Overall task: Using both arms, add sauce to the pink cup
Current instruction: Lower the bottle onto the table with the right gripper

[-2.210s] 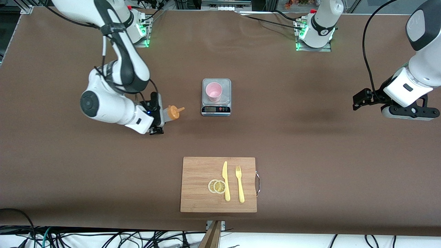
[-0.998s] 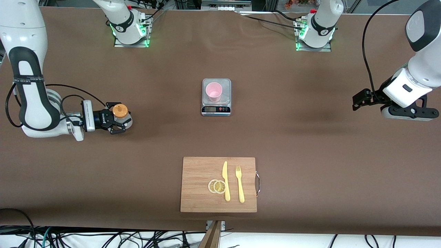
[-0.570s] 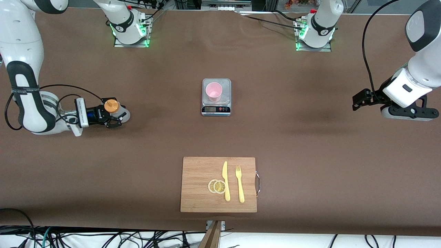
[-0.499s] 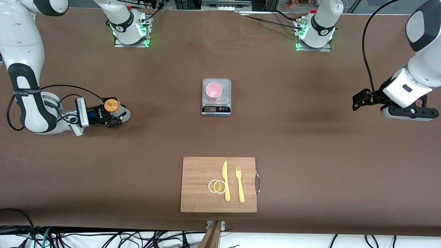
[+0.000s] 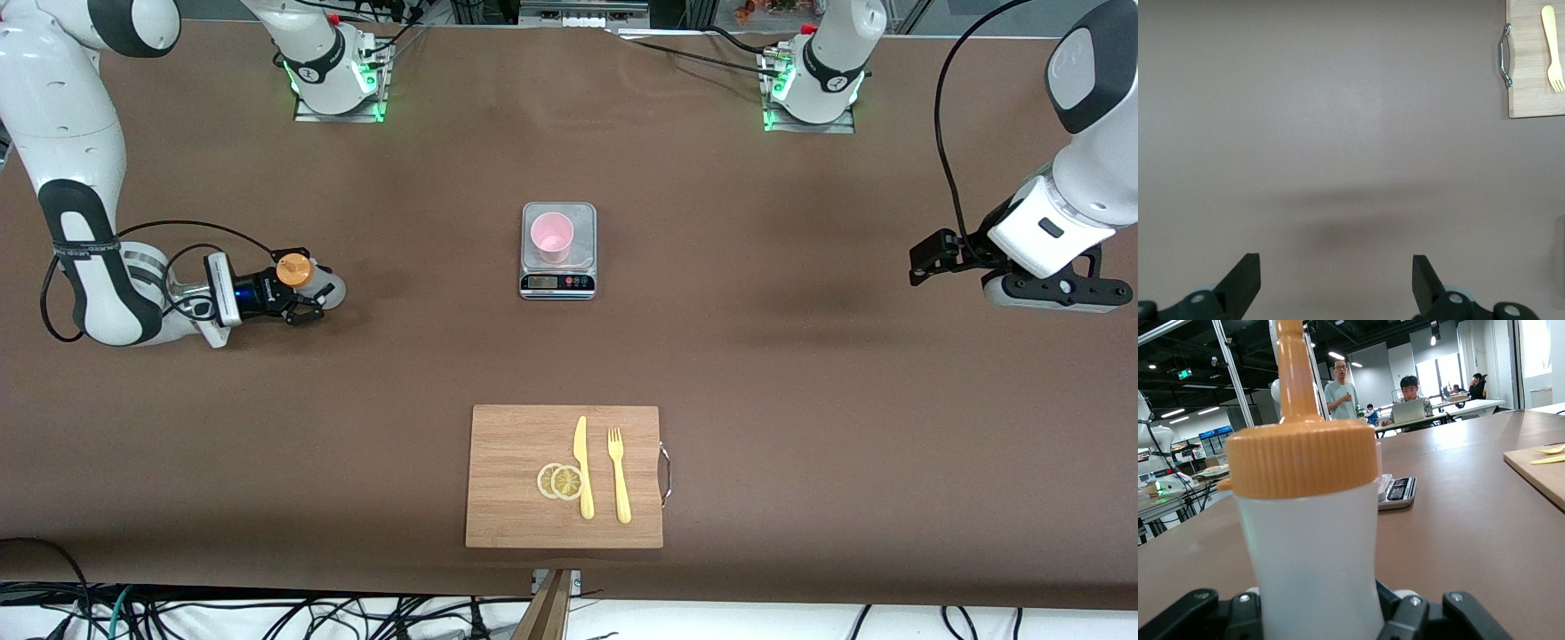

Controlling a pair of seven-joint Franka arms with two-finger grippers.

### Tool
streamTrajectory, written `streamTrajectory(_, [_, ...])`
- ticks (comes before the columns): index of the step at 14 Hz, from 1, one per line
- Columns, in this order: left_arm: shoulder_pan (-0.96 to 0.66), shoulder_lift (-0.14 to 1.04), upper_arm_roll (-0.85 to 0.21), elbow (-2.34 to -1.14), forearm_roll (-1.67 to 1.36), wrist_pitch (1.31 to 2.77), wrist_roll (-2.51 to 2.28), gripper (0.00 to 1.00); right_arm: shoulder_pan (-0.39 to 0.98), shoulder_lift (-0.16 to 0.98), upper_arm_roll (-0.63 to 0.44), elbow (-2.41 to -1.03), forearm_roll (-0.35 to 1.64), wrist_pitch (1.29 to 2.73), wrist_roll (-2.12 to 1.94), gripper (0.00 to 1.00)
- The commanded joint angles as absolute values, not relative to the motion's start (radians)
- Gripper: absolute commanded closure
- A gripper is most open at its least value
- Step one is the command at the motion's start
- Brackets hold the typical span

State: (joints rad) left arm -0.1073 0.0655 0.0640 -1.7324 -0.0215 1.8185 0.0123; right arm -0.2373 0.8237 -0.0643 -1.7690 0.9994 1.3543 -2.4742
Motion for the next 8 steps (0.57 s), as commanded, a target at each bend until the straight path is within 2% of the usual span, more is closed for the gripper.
streamTrajectory(1, [-0.103,0.064,0.066,-1.730,-0.041,1.816,0.040,0.00,-0.256,0.841,-0.051,-1.770,1.014,1.333,-2.487,1.00])
streamTrajectory(5, [-0.103,0.066,0.066,-1.730,-0.041,1.816,0.040,0.00,-0.258,0.850,-0.051,-1.767,1.006,1.341,-2.487,1.00])
streamTrajectory(8, [-0.103,0.066,0.066,-1.730,-0.041,1.816,0.040,0.00,-0.262,0.861,-0.051,-1.763,1.006,1.342,-2.487,0.95])
